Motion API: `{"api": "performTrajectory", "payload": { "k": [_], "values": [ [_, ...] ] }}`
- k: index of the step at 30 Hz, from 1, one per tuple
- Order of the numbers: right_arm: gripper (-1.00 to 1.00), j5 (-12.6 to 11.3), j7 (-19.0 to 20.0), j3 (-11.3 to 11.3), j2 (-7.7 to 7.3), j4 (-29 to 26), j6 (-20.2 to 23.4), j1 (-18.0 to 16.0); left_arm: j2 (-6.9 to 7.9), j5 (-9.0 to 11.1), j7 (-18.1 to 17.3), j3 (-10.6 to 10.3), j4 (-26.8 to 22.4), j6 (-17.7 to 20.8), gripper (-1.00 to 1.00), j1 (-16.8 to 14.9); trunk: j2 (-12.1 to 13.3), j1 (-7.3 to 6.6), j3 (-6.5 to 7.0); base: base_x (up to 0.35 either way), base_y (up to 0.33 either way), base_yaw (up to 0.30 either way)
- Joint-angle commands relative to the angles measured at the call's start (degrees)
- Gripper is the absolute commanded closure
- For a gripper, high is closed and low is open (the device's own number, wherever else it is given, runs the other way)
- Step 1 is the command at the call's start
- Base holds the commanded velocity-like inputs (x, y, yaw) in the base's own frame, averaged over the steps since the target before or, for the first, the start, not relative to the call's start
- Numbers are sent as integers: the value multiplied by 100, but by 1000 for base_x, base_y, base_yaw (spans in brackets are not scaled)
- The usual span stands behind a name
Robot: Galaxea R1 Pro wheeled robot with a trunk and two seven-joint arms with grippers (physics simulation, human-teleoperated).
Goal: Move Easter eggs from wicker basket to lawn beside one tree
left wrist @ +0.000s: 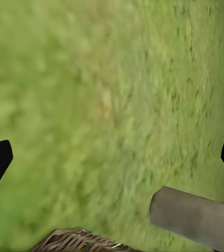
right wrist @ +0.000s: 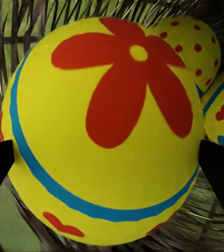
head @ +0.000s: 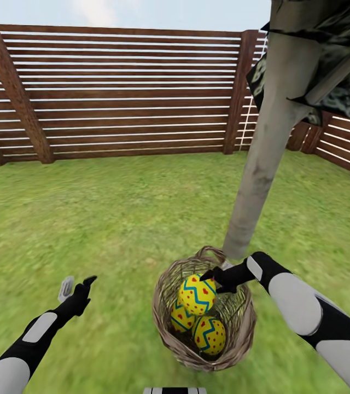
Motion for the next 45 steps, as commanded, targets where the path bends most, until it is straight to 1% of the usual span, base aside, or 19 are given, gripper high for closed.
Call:
{"api": "performTrajectory", "payload": {
  "k": [1, 2, 3, 4, 6, 7, 10, 11, 13, 16, 18, 20, 22, 24, 27, 33, 38, 43, 45],
  "values": [
    [100, 57, 56, -15, -47, -3, 20, -2, -1, 36, -10, 26, 0, 51, -100, -3, 0, -3, 18, 0, 0, 0],
    [100, 57, 158, -5, -115, 1, 25, -2, -2, 36, -10, 27, 0, 51, -100, -3, 1, -6, 40, 0, 0, 0],
    [100, 59, 464, 27, -206, 7, 27, -2, -3, 36, -10, 27, 0, 51, -100, -3, 3, -8, 62, 0, 0, 0],
    [100, 59, 972, 278, -337, 10, 29, -2, -3, 28, -10, 27, 0, 51, -100, -3, 4, -11, 85, 0, 0, 0],
    [100, 57, 1907, 969, -530, 12, 25, 10, -7, -56, 8, 27, 0, 51, -100, -3, 7, -16, 129, 0, 0, 0],
    [100, 57, 2325, 1189, -599, 12, 17, 23, -10, -76, 26, 27, 0, 51, -100, -3, 8, -19, 151, 0, 0, 0],
    [100, 62, 3879, 2058, -867, 4, -28, 50, -32, -95, 112, 22, 1, 51, -100, -3, 12, -27, 218, 0, 0, 0],
    [100, 64, 4233, 2222, -928, 4, -51, 62, -37, -95, 118, 19, 5, 51, -100, -3, 13, -29, 240, 0, 0, 0],
    [100, 66, 4770, 2370, -1012, -2, -85, 84, -45, -98, 122, 18, 2, 51, -100, -3, 16, -34, 284, 0, 0, 0],
    [100, 70, 5282, 2583, -1060, -49, -151, 94, -60, -179, 122, 18, 7, 43, -100, -3, 20, -42, 351, 0, 0, 0],
    [100, 67, 5587, 2841, -1066, -71, -245, 94, -69, -310, 129, 18, 4, 42, -100, -3, 23, -47, 395, 0, 0, 0],
    [100, 59, 5706, 2990, -1074, -114, -296, 95, -73, -366, 131, 18, -3, 42, -100, -3, 64, -72, 435, 0, 0, 0],
    [100, 57, 5706, 3013, -1075, -165, -315, 95, -111, -375, 130, 18, -17, 40, -100, -3, 145, -116, 471, 0, 0, 0],
    [100, 57, 5706, 3017, -1050, -199, -336, 95, -144, -377, 129, 11, -32, 39, -100, -3, 225, -160, 507, 0, 0, 0],
    [100, 57, 5706, 3018, -1024, -407, -529, 95, -132, -377, 128, 11, -53, 42, -100, -9, 345, -226, 561, 0, 0, 0],
    [100, 66, 5706, 3011, -1020, -469, -575, 95, -143, -381, 131, 9, -60, 26, -100, -11, 586, -357, 668, 0, 0, 0],
    [100, 58, 5706, 3011, -1016, -465, -690, 95, -151, -601, 214, 9, -61, -45, -100, -11, 786, -467, 758, -128, 48, 0],
    [100, 29, 5706, 3003, -1028, -468, -786, 95, -170, -623, 253, 9, -62, -56, -100, -11, 987, -577, 848, -278, 131, 0],
    [100, 23, 5706, 3002, -1038, -471, -795, 95, -229, -630, 258, 9, -62, -62, -100, -11, 1067, -621, 884, -283, 134, 0]
  ]
}}
